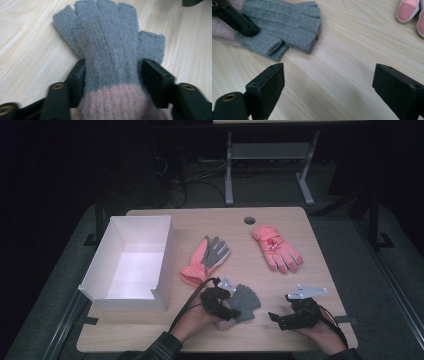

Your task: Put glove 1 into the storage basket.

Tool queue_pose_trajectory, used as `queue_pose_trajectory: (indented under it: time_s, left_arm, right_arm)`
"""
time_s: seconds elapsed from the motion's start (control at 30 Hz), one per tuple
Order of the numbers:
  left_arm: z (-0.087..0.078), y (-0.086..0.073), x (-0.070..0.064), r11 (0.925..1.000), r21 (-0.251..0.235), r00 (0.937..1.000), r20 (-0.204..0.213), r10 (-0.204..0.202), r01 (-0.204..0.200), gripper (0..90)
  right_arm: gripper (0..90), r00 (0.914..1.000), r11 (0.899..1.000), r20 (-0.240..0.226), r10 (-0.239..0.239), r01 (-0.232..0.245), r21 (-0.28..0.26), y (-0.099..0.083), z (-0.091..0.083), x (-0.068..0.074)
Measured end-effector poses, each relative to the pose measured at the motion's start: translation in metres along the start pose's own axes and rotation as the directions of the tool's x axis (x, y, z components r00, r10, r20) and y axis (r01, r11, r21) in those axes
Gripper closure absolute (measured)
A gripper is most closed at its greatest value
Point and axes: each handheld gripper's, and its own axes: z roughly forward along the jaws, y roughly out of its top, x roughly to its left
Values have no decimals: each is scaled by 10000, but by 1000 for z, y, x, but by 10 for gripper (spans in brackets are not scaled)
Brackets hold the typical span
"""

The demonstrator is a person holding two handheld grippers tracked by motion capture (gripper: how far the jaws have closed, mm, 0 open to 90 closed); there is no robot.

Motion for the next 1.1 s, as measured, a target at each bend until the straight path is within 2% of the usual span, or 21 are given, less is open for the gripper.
queue_pose_trajectory:
  time_s: [0.13, 0.33, 0.6, 0.8, 0.87, 1.0, 1.1]
  left_arm:
    - [0, 2, 0, 9999, 122, 9995, 289, -96, 93, 542]
    - [-3, 4, 1, 9996, 145, 9985, 478, -268, 261, 604]
    - [-16, 6, 4, 9986, -85, 9955, 799, -507, 515, 621]
    - [-33, 10, 7, 9971, -319, 9943, 832, -665, 694, 621]
    - [-40, 12, 8, 9955, -419, 9921, 964, -806, 850, 621]
    - [-52, 16, 8, 9953, -471, 9927, 903, -801, 846, 620]
    - [-60, 19, 8, 9935, -569, 9918, 873, -935, 987, 619]
  right_arm:
    - [104, 10000, 10000, 69, 18, -18, 9, 0, 0, -1]
    - [103, 9999, 10000, 138, 18, -17, -60, -1, 0, -2]
    - [104, 9998, 9999, 180, 45, -43, -103, -1, 0, -2]
    - [104, 9999, 9999, 169, 29, -27, -138, 0, -1, -2]
    - [104, 9999, 9999, 166, 17, -15, -123, 0, 0, -2]
    - [104, 9999, 9999, 156, 43, -41, -102, 0, 0, -2]
    - [104, 9999, 9999, 154, 44, -43, -103, -1, 0, -3]
